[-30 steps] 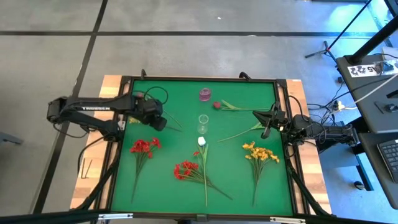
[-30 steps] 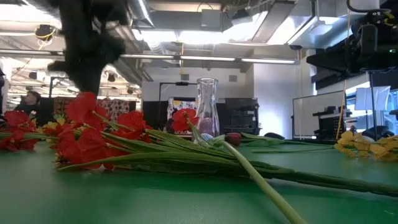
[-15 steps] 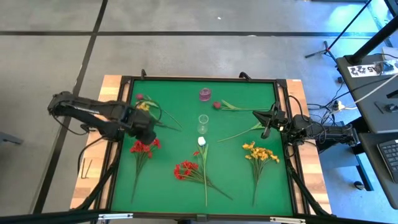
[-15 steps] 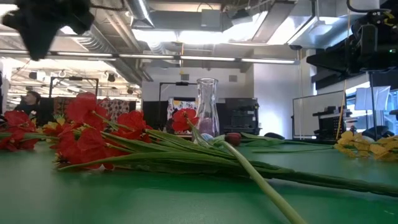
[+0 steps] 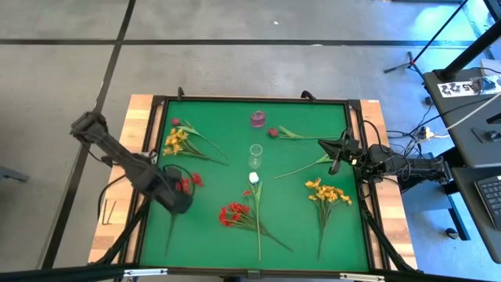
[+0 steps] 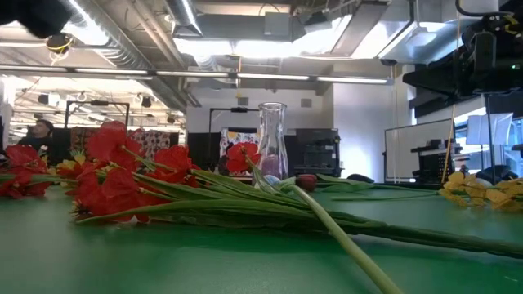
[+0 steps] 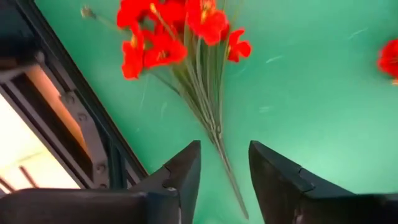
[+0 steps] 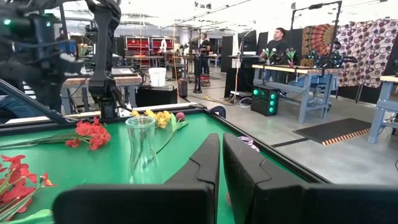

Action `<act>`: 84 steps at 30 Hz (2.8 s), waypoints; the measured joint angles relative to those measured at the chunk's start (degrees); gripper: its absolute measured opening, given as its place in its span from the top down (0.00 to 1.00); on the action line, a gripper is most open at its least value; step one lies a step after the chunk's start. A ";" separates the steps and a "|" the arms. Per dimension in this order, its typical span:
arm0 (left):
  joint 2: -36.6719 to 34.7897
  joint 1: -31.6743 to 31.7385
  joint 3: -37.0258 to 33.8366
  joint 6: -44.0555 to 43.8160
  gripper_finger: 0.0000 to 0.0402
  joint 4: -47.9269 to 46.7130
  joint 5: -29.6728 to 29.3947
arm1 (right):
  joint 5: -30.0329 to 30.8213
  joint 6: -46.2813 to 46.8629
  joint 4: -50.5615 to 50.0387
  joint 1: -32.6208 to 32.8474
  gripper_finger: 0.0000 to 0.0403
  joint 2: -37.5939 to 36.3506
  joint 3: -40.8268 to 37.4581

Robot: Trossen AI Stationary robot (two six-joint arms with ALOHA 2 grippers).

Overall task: Sort flowers into vase by color
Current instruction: Put the left orange flower into the transparent vase

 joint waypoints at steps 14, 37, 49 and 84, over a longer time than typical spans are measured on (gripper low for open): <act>8.22 -1.64 -11.84 -10.18 0.48 19.40 4.81 | 0.01 0.00 0.00 0.01 0.94 0.00 0.00; 8.66 -1.33 -20.68 -12.79 0.73 27.24 4.46 | 0.01 0.00 0.00 0.00 0.94 0.00 0.00; 7.03 3.20 -7.91 -1.94 0.98 7.79 -10.04 | 0.02 0.00 0.00 0.00 0.94 0.00 0.00; 2.90 37.24 9.42 98.21 0.99 71.08 -27.34 | 0.02 0.01 0.00 0.01 0.94 0.00 0.00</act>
